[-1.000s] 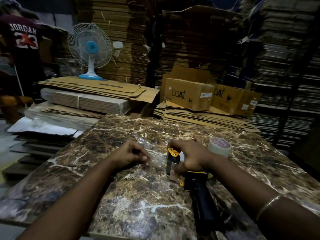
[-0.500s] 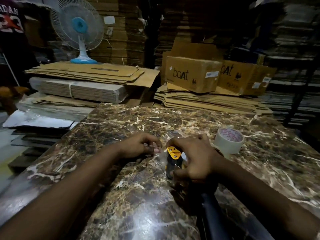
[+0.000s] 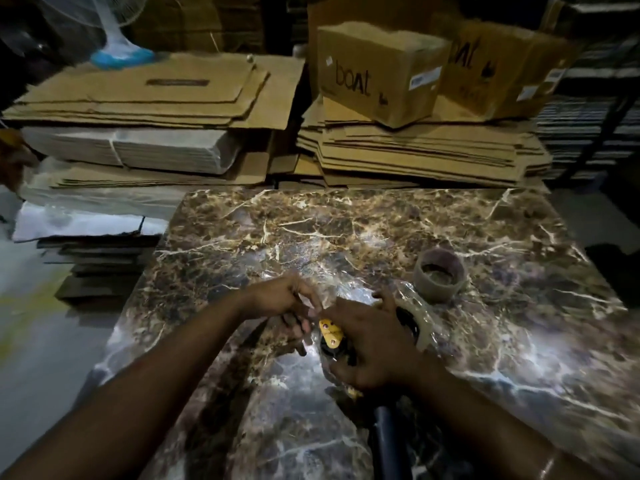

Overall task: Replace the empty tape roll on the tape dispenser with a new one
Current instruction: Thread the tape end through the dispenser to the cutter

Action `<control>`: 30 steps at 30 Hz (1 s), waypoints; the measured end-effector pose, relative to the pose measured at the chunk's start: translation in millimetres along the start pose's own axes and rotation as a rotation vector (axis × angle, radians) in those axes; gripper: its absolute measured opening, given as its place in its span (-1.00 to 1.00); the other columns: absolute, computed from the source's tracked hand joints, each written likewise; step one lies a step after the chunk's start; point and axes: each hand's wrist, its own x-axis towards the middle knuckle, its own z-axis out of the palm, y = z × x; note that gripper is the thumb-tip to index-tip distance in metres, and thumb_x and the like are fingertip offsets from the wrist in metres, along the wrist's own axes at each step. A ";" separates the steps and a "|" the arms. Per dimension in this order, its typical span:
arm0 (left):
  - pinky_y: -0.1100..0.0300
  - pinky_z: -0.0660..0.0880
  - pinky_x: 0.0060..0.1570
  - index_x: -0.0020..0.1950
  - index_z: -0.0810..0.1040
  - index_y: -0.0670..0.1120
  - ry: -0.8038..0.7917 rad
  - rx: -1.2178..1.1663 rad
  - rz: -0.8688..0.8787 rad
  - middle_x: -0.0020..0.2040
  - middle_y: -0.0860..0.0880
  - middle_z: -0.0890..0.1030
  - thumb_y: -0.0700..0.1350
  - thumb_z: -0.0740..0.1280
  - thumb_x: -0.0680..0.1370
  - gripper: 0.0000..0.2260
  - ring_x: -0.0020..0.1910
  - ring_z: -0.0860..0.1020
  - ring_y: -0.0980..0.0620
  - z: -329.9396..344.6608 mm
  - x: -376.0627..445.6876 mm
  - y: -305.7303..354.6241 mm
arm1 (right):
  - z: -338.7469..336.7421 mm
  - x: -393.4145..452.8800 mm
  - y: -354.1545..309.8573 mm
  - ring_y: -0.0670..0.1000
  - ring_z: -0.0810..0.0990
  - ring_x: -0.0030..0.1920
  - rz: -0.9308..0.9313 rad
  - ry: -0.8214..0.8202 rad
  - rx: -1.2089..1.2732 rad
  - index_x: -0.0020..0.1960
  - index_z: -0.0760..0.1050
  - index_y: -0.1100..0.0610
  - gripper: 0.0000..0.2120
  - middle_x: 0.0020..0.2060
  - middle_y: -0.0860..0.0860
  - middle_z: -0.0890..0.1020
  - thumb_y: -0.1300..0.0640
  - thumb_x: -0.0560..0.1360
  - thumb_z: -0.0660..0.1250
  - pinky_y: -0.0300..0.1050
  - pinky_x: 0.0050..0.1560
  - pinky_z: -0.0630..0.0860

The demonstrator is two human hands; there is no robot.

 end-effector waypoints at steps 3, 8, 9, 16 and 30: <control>0.32 0.51 -0.49 -0.04 0.61 -0.17 0.004 -0.108 -0.140 -0.24 -0.16 0.70 -0.32 0.27 0.57 -0.86 -0.37 0.69 0.03 0.7 -3.3 6.2 | -6.6 -1.0 -4.4 -0.04 0.29 0.54 0.034 -0.057 0.039 0.52 0.30 -0.15 -0.32 0.44 -0.14 0.48 -0.30 0.44 0.28 0.42 0.45 -0.06; 0.29 0.52 -0.40 -0.06 0.64 -0.20 -0.008 -0.239 -0.389 -0.21 -0.13 0.72 -0.19 0.25 0.53 -0.82 -0.26 0.70 -0.04 -3.1 -6.9 15.4 | -11.3 -2.5 -6.3 0.02 0.31 0.55 0.037 0.009 0.128 0.49 0.37 -0.01 -0.39 0.44 -0.05 0.50 -0.23 0.51 0.29 0.44 0.40 0.06; 0.28 0.52 -0.42 -0.07 0.64 -0.25 0.005 -0.292 -0.432 -0.22 -0.17 0.70 -0.14 0.28 0.52 -0.79 -0.30 0.68 -0.07 -2.5 -7.4 16.3 | -11.4 -4.3 -6.4 0.02 0.35 0.53 0.049 0.060 0.147 0.46 0.40 0.00 -0.42 0.41 -0.04 0.53 -0.23 0.51 0.28 0.44 0.37 0.14; 0.29 0.49 -0.37 -0.30 0.69 -0.15 0.197 0.039 -0.444 -0.39 -0.10 0.65 -0.05 0.50 0.39 -0.82 -0.47 0.57 0.02 0.7 4.5 21.7 | 2.0 -52.9 -11.7 0.09 0.51 0.37 0.383 0.397 0.132 0.21 0.58 0.01 -0.67 0.29 0.03 0.61 -0.06 0.51 0.29 0.33 0.19 0.40; 0.24 0.38 -0.24 0.00 0.66 -0.13 0.143 0.680 -0.440 -0.02 -0.14 0.67 0.02 0.42 0.36 -0.70 -0.02 0.63 -0.10 12.9 35.3 26.6 | 20.1 -79.2 -54.0 0.14 0.53 -0.48 1.467 0.191 1.957 -0.22 0.63 0.41 -0.20 -0.41 0.22 0.56 -0.38 0.43 0.17 -0.14 -0.44 0.48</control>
